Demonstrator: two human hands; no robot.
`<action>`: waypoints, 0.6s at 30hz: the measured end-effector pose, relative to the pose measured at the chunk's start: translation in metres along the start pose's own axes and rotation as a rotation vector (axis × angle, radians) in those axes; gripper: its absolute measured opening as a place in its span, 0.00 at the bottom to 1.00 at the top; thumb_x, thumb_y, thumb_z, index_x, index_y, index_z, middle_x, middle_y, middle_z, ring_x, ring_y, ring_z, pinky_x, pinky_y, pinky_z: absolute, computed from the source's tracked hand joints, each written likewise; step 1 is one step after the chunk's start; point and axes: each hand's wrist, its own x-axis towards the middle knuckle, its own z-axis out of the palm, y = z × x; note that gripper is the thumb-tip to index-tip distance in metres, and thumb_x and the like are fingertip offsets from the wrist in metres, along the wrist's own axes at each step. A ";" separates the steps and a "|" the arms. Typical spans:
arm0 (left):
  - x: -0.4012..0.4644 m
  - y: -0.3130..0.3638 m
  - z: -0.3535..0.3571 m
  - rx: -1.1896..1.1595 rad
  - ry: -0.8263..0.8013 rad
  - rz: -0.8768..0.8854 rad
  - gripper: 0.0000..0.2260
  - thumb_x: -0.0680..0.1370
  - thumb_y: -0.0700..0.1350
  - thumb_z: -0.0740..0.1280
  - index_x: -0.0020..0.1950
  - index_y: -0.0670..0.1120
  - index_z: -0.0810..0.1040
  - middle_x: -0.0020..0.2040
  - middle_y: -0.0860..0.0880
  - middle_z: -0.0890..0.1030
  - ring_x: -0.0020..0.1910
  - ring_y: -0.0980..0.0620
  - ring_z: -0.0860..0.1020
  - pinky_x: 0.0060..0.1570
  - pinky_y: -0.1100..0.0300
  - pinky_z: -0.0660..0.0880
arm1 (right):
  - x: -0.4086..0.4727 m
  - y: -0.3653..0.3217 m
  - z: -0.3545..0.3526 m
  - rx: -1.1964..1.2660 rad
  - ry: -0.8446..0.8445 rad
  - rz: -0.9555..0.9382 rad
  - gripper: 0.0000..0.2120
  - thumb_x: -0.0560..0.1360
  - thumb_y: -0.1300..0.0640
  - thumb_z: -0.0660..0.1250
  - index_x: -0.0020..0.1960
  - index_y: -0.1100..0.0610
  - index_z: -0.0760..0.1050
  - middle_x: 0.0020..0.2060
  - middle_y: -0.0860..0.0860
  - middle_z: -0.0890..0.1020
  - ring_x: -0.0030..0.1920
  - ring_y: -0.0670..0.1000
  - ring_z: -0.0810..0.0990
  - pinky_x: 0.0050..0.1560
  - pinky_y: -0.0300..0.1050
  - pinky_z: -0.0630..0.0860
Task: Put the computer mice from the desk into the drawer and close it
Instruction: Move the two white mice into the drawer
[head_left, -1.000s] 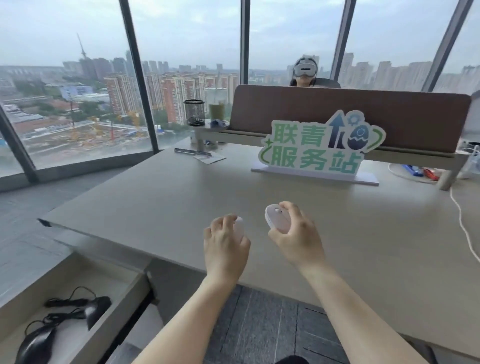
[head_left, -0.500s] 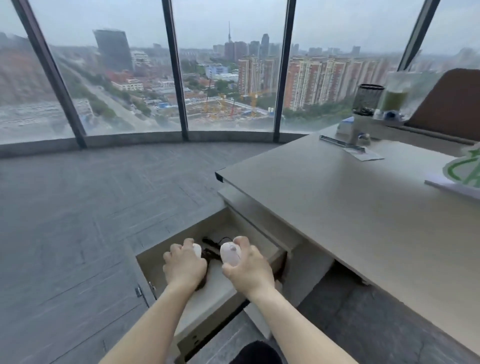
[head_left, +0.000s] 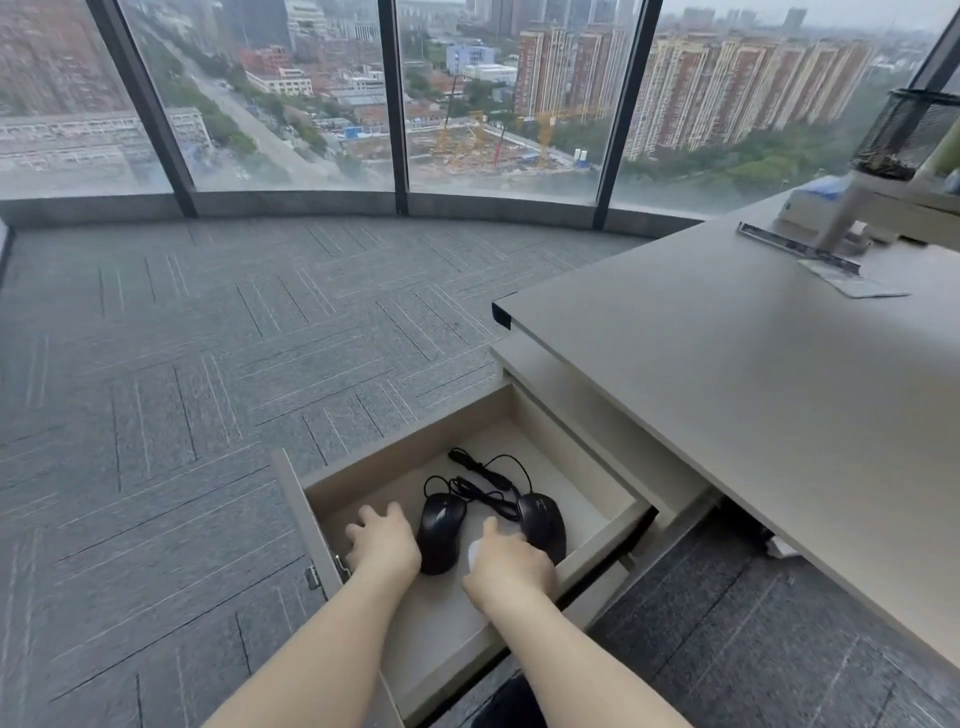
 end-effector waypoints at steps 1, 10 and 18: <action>0.003 -0.001 0.003 0.006 -0.023 0.005 0.21 0.74 0.36 0.58 0.67 0.46 0.65 0.68 0.40 0.63 0.65 0.38 0.65 0.60 0.46 0.72 | 0.000 -0.001 0.001 -0.031 0.011 -0.006 0.31 0.74 0.54 0.63 0.74 0.53 0.56 0.65 0.60 0.73 0.60 0.62 0.78 0.52 0.52 0.75; -0.025 0.001 -0.031 -0.172 0.173 0.140 0.20 0.75 0.42 0.59 0.67 0.44 0.70 0.66 0.42 0.70 0.65 0.38 0.69 0.58 0.48 0.70 | -0.033 0.017 -0.005 0.382 0.323 -0.247 0.11 0.76 0.56 0.56 0.55 0.55 0.73 0.53 0.52 0.79 0.51 0.55 0.78 0.47 0.49 0.76; -0.093 -0.057 -0.048 -0.685 0.636 0.277 0.13 0.77 0.41 0.62 0.60 0.44 0.78 0.59 0.46 0.78 0.59 0.45 0.76 0.54 0.55 0.70 | -0.109 0.038 0.033 0.655 0.455 -0.491 0.10 0.78 0.51 0.62 0.40 0.54 0.74 0.36 0.45 0.77 0.39 0.45 0.74 0.40 0.39 0.71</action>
